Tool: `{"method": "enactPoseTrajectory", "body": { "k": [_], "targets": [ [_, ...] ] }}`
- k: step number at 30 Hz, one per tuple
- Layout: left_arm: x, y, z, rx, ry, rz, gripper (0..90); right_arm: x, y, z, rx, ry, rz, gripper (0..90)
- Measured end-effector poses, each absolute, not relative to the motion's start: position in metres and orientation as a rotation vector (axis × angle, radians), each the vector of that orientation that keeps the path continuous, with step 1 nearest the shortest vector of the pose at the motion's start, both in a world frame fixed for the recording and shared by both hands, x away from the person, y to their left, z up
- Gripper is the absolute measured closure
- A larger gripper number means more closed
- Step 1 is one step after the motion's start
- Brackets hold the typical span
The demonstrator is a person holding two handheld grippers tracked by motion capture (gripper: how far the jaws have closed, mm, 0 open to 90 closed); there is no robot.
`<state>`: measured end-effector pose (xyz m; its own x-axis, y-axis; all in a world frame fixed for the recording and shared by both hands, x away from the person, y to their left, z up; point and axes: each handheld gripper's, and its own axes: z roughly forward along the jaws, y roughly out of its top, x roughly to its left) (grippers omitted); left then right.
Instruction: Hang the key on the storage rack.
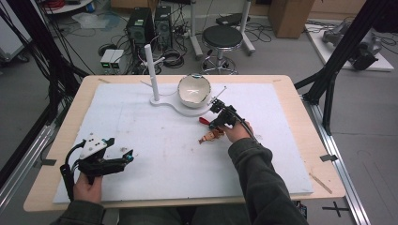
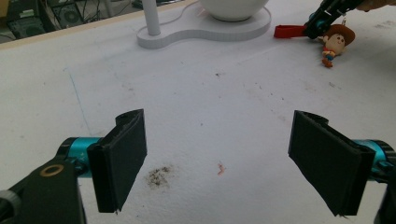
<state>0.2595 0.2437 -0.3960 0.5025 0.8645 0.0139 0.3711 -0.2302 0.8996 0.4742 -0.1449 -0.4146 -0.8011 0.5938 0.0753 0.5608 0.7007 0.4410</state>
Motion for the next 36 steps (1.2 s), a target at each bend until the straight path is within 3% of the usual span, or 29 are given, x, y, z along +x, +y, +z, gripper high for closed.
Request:
{"method": "enactPoseTrajectory", "body": {
  "k": [36],
  "targets": [
    [0.258,0.242,-0.395,1.812,1.034,0.673,19.8,0.451,-0.167,-0.367,0.920,2.638,1.104,85.5]
  ]
}}
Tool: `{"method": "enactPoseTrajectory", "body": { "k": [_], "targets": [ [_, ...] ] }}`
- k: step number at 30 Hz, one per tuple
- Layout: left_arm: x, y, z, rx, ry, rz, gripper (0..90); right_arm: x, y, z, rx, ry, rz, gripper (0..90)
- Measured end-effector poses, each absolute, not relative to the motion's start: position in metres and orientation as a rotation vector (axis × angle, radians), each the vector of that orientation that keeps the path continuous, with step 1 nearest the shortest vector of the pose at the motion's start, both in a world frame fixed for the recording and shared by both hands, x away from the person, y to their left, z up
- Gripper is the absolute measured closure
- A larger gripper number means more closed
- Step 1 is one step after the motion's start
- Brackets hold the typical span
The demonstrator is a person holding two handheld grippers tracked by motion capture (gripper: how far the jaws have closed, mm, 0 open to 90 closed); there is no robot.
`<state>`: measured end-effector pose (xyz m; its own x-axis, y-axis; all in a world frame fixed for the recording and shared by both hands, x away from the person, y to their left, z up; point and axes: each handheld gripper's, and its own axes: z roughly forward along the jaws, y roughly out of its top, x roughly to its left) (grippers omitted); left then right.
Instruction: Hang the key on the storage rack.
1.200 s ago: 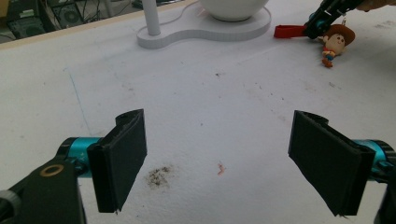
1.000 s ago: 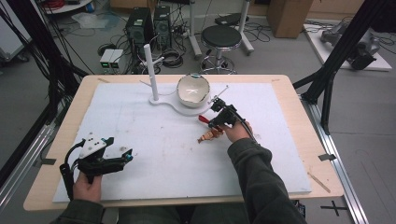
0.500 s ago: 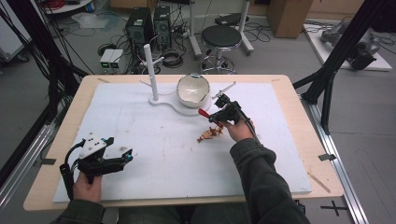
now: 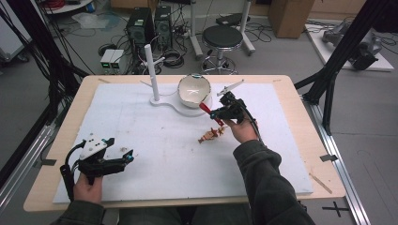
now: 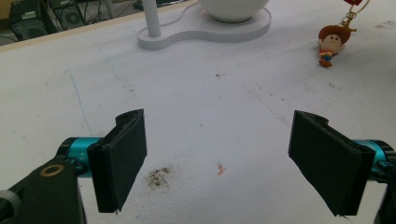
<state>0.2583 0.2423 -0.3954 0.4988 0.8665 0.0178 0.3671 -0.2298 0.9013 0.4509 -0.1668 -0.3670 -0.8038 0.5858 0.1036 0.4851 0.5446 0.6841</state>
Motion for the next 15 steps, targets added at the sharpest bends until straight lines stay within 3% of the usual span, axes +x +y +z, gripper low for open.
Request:
{"method": "enactPoseTrajectory", "body": {
  "k": [15],
  "targets": [
    [0.258,0.242,-0.395,1.812,1.033,0.677,19.8,0.438,-0.165,-0.349,0.842,2.574,1.183,85.9]
  ]
}}
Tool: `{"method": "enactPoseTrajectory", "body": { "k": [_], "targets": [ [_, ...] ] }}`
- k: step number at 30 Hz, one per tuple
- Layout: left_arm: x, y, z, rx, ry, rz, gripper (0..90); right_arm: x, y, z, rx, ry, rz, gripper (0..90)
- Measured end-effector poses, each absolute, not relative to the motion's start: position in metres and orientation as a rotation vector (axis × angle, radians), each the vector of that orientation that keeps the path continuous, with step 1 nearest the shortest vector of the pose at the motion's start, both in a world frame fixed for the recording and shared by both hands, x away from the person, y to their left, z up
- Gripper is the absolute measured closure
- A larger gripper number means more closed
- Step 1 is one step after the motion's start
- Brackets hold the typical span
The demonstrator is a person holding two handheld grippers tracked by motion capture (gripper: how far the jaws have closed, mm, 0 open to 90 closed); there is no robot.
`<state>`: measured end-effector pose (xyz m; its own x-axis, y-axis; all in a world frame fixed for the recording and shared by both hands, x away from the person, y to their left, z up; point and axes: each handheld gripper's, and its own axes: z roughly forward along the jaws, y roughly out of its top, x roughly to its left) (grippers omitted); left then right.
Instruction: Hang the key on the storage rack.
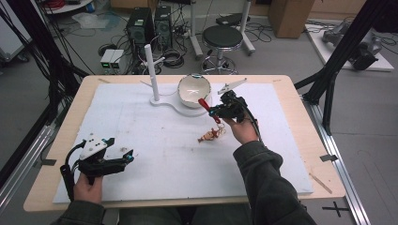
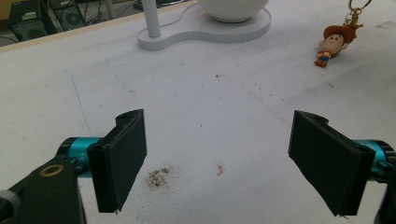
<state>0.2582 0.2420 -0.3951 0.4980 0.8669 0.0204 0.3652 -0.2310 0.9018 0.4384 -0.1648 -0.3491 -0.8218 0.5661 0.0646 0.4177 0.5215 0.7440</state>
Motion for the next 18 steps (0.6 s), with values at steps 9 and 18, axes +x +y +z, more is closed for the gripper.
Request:
{"method": "enactPoseTrajectory", "body": {
  "k": [9,18],
  "targets": [
    [0.258,0.242,-0.395,1.813,1.033,0.677,19.8,0.432,-0.156,-0.336,0.803,2.539,1.209,86.5],
    [0.258,0.243,-0.395,1.810,1.032,0.677,19.8,0.428,-0.143,-0.322,0.741,2.530,1.231,86.6]
  ]
}}
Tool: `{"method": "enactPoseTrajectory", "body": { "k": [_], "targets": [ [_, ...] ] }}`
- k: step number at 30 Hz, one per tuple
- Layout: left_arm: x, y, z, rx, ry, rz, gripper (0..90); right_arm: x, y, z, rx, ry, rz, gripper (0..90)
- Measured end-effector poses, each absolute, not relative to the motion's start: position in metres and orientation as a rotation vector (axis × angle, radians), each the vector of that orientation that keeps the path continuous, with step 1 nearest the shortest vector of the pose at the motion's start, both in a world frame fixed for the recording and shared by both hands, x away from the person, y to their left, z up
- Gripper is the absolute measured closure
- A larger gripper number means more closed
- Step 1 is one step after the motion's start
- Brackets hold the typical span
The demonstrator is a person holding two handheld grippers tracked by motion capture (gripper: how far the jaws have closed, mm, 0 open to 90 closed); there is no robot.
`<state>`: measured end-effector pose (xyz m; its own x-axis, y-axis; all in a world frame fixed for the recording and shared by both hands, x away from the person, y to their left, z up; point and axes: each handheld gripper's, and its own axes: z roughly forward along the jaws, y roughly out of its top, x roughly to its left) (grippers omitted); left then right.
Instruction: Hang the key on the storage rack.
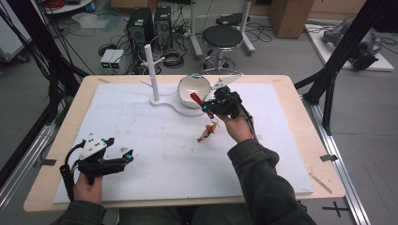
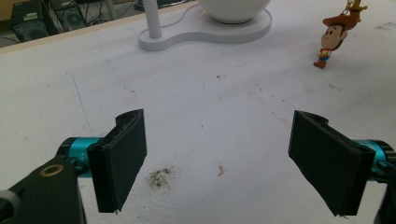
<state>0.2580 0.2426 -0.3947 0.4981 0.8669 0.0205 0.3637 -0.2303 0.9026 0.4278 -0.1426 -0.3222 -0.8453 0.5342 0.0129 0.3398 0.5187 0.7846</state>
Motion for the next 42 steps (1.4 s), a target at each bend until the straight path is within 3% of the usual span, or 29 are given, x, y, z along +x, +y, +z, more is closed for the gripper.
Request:
{"method": "enactPoseTrajectory", "body": {
  "k": [42],
  "targets": [
    [0.257,0.244,-0.394,1.801,1.028,0.685,19.8,0.439,-0.085,-0.280,0.649,2.425,1.374,86.5]
  ]
}}
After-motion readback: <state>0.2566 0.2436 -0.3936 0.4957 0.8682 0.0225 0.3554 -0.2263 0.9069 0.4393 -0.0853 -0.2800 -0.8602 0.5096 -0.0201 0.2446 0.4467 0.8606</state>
